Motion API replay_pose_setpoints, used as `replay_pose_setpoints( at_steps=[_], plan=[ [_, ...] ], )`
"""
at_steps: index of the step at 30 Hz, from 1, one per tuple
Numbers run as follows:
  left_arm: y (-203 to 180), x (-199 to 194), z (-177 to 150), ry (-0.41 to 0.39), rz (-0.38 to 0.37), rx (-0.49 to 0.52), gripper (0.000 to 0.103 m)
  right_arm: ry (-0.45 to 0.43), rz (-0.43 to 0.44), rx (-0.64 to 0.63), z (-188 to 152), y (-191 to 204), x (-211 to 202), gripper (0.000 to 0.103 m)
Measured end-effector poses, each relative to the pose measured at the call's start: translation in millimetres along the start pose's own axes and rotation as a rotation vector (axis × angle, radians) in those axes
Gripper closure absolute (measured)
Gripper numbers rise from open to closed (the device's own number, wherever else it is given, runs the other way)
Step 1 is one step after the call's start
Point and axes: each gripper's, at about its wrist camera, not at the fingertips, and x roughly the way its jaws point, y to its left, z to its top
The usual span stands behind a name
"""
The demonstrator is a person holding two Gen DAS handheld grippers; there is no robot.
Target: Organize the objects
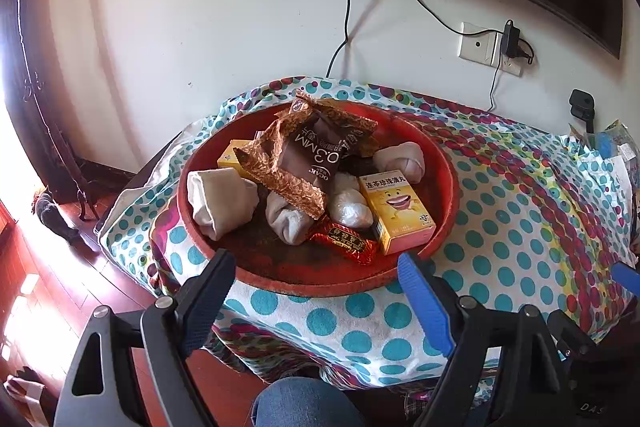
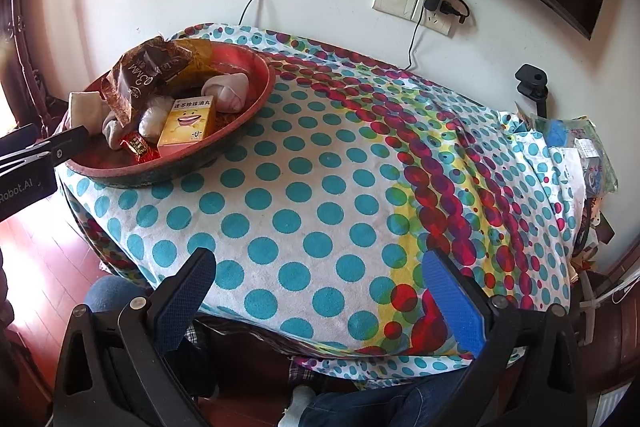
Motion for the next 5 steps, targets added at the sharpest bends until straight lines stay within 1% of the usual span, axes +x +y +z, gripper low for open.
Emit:
replay_pose_setpoints(
  at_steps=[5],
  plan=[
    [0.4, 0.0, -0.7, 0.011, -0.015, -0.005, 0.017, 0.0, 0.001, -0.001, -0.7, -0.1, 1.2, 0.0]
  ],
)
